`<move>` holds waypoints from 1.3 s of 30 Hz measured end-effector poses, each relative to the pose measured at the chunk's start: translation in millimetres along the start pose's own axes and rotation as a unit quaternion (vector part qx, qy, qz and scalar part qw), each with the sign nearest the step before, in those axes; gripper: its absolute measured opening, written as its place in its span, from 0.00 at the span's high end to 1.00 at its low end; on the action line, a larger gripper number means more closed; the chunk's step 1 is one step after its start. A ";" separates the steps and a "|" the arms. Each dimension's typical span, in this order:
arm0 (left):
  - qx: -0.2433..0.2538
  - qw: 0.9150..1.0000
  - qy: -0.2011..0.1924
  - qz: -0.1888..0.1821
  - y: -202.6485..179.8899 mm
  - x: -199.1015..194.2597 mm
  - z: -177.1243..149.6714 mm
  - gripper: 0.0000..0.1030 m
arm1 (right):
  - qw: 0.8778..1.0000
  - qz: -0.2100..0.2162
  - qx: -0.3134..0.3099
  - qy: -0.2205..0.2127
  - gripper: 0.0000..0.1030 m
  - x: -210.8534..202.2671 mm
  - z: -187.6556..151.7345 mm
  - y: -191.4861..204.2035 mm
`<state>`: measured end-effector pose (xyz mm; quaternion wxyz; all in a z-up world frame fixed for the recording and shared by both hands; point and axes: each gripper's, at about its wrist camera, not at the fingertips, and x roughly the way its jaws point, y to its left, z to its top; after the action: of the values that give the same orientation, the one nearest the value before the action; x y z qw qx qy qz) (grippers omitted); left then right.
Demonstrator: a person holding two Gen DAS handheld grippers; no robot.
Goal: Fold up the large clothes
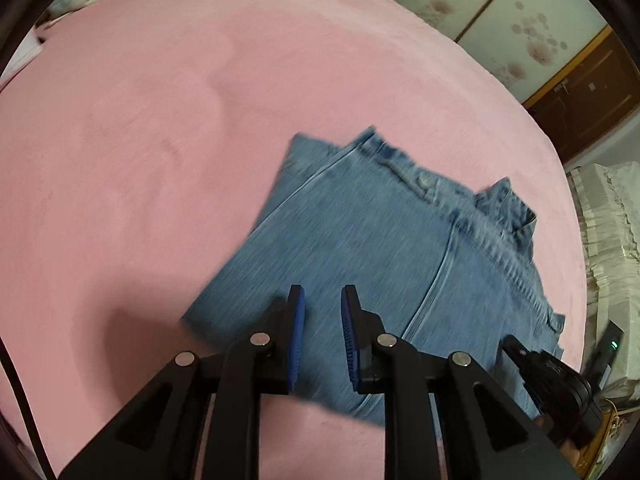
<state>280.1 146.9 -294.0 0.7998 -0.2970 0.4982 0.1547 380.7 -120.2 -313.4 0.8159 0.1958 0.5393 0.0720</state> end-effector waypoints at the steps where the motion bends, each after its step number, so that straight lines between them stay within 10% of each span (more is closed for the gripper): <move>1: -0.010 1.000 0.004 -0.003 5.3 -2.4 -7.0 0.81 | 1.000 -0.005 0.002 0.011 1.00 6.4 -6.2 2.3; 7: -0.063 0.997 0.031 -0.019 29.5 1.8 -34.6 0.79 | 0.994 -0.074 -0.074 0.025 1.00 28.9 -16.9 26.0; 14: -0.127 0.987 0.044 -0.084 53.0 15.7 -50.3 0.60 | 0.992 -0.060 -0.091 0.058 1.00 36.0 -6.3 30.5; 29: -0.160 0.973 0.063 -0.155 78.6 75.9 -9.1 0.52 | 0.991 -0.089 -0.085 0.049 1.00 39.3 -11.6 42.6; 35: -0.188 0.966 0.029 -0.172 88.5 77.7 -14.9 0.66 | 0.992 -0.094 -0.072 0.040 1.00 41.6 -12.7 41.1; 39: -0.241 0.947 0.000 -0.213 99.2 66.1 -25.1 0.77 | 0.992 -0.094 -0.076 0.028 1.00 40.7 -18.7 40.0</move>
<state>238.7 204.8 -392.8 0.7189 -0.5800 0.3709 0.0962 384.0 -65.8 -338.6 0.8161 0.0795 0.5710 0.0408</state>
